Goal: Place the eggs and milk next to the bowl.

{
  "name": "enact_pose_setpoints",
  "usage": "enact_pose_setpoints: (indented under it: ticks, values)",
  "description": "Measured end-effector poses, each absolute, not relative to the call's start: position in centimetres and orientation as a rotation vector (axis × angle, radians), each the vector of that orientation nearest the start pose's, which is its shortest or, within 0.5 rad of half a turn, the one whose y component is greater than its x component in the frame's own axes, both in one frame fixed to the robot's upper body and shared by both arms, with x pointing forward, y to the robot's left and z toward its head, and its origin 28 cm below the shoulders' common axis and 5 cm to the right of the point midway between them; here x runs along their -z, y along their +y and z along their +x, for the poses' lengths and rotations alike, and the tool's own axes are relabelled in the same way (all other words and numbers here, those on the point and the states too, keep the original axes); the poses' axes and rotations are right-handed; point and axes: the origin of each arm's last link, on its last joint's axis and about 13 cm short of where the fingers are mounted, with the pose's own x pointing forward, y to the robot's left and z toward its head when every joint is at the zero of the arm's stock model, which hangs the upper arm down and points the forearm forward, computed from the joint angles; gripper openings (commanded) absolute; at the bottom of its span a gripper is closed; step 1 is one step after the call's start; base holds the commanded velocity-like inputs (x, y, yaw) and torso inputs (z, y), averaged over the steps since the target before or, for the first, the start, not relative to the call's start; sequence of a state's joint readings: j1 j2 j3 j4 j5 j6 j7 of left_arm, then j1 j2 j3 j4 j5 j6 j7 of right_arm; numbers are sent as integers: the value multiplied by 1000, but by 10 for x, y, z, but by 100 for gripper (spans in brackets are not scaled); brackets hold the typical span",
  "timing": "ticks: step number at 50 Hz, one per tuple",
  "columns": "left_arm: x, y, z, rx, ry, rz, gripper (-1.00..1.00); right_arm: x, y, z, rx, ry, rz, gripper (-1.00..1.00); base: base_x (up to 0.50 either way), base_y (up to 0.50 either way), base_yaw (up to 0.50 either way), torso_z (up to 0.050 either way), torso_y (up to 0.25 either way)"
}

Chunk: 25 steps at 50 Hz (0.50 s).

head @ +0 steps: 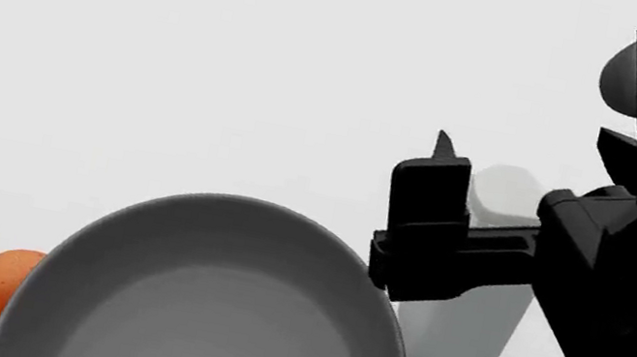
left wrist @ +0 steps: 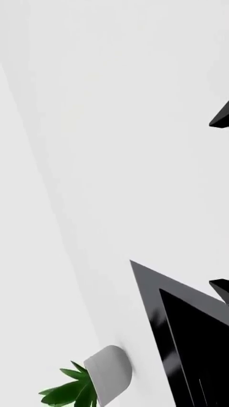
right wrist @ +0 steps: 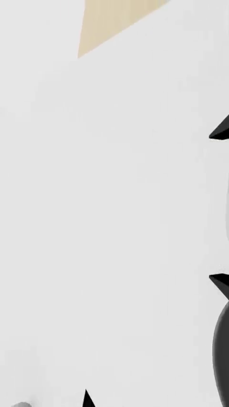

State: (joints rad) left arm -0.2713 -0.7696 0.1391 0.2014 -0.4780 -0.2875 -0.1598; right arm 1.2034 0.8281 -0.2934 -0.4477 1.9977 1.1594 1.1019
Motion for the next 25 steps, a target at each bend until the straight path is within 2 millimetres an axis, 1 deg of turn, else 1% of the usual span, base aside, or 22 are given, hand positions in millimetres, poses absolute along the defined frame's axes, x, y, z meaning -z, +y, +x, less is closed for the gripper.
enact_pose_setpoints:
  ticks: [16, 25]
  values:
    - [-148, 340, 247, -26, -119, 312, 100, -353, -148, 189, -172, 28, -90, 100, 0, 0, 0, 0, 0]
    - [-157, 342, 244, -38, -144, 304, 100, -367, -155, 182, -140, -22, -70, 100, 0, 0, 0, 0, 0]
